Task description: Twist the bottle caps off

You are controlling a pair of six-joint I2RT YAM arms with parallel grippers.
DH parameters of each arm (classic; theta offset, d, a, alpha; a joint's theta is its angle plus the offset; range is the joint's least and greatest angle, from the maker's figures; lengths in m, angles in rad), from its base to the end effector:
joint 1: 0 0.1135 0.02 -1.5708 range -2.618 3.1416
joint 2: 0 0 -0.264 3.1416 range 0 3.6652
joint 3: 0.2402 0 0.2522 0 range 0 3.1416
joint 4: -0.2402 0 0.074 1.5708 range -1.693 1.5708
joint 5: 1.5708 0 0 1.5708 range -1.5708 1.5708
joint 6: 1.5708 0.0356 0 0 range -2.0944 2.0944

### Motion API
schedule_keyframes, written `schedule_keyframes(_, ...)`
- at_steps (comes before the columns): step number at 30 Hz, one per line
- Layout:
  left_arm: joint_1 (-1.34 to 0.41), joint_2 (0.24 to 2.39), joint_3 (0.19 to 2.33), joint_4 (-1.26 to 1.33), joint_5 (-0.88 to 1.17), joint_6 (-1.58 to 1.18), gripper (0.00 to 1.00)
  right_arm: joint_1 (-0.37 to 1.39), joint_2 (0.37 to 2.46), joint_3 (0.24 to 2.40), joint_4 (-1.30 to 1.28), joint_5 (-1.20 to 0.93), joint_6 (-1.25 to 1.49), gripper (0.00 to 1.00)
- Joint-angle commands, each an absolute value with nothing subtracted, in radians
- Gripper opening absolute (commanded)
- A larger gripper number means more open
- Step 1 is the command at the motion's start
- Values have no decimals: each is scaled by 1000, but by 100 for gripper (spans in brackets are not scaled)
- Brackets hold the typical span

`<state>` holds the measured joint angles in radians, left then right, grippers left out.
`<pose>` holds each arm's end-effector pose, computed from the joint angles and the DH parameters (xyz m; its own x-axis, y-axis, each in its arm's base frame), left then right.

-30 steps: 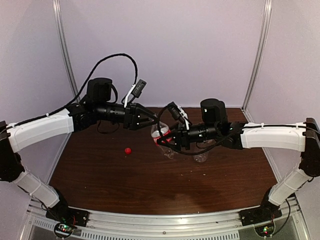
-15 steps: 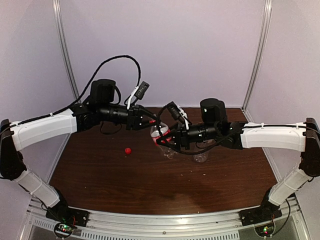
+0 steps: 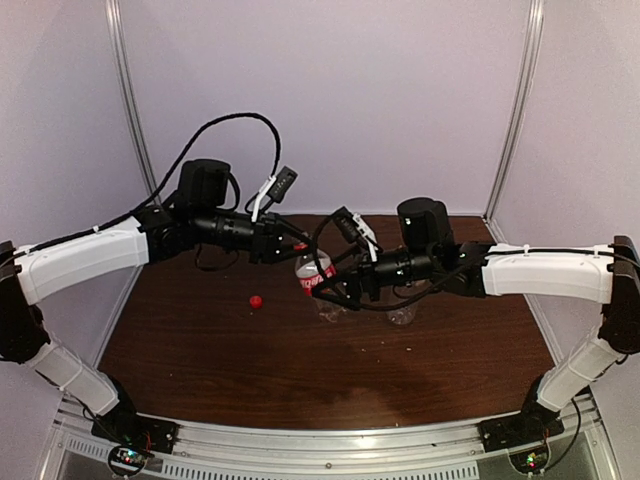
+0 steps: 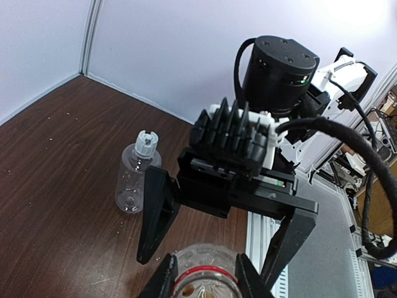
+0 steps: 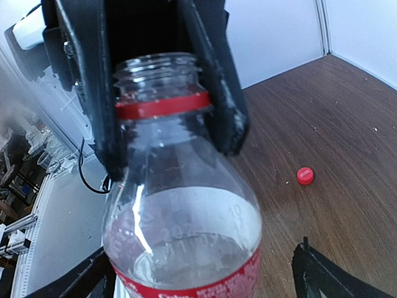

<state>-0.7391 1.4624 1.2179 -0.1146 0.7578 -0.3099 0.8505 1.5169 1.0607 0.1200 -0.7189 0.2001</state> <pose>0.2327 -0.2452 0.3398 -0.5416 0.1939 -0.8180 0.8397 0.1706 -0.5156 0.2114 0.2765 0.2898 -0.4072 -0.2372 -0.8820 -0.9130 0.0778 0.4006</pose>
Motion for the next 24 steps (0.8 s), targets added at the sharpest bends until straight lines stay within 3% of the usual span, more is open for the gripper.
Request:
schedule_keyframes(1, -713, 1408, 1224, -147, 705, -259, 0, 851, 1479, 1071, 82, -655, 180, 100)
schedule_keyframes(13, -597, 1397, 1250, -302, 371, -192, 0, 841, 1400, 1080, -32, -418, 187, 100)
schedule_keyframes(24, -497, 1542, 1303, -272, 113, -213, 0, 835, 1322, 1072, -118, -179, 196, 100)
